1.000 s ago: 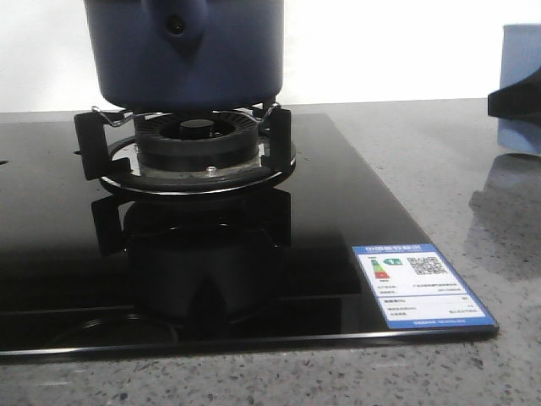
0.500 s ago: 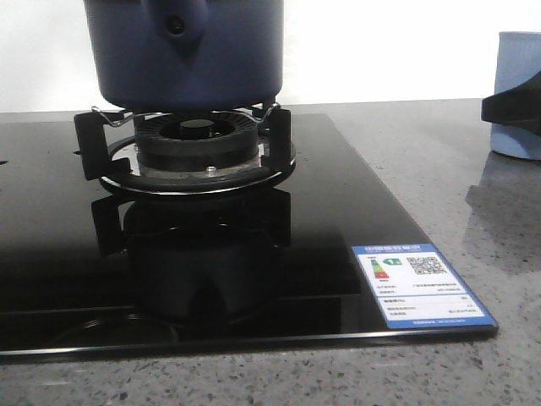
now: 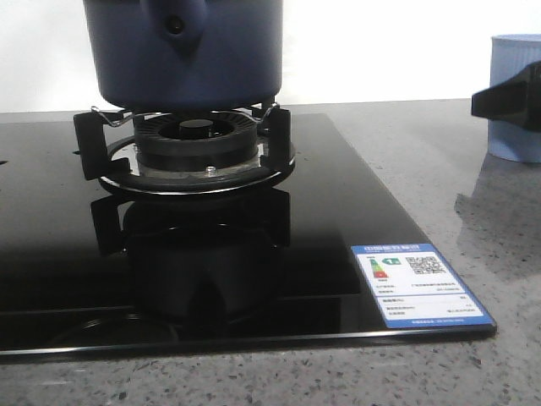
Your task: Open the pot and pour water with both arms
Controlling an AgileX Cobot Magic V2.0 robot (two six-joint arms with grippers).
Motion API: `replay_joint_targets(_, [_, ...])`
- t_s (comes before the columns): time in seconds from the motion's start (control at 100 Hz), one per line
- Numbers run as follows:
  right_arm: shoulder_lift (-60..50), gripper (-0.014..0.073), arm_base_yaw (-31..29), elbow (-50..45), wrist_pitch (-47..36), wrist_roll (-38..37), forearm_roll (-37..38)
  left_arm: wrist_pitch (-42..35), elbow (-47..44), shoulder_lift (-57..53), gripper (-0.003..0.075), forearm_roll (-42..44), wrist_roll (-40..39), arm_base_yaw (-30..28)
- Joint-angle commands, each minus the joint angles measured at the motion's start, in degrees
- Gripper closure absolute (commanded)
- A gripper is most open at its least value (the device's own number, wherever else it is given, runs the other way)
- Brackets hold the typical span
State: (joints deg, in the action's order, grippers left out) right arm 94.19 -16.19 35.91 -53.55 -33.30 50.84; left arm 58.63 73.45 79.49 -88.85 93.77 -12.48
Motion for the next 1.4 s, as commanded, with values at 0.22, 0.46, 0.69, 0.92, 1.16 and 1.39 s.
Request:
replay_joint_targets(0.22, [-10.72,-0.0068,-0.39,-0.15,6.40,-6.02,5.65,0.55,2.19,-2.34,0.0384,-5.90,-0.51,-0.19])
replay_joint_targets(0.46, [-19.19,-0.0069,-0.39,-7.35,14.71,-6.02,5.80,0.77,2.19,-2.34,0.0384,-6.41,-0.51,0.21])
replay_joint_targets(0.69, [-30.16,-0.0069,-0.39,-14.19,15.20,-10.07,5.80,-0.14,2.19,-2.34,0.0384,-6.41,-0.51,5.07])
replay_joint_targets(0.92, [-40.90,-0.0068,-0.39,-17.40,15.77,-11.35,5.93,-3.72,2.19,-1.77,0.0384,-6.41,-0.13,11.86])
replay_joint_targets(1.16, [-47.93,-0.0069,-0.39,-17.90,19.30,-11.35,6.02,-5.09,2.19,1.20,0.0384,-6.28,-0.13,18.81])
replay_joint_targets(1.39, [-48.80,-0.0069,-0.39,-17.90,19.54,-11.35,6.02,-5.67,2.19,5.02,0.0384,-5.73,-0.13,22.51])
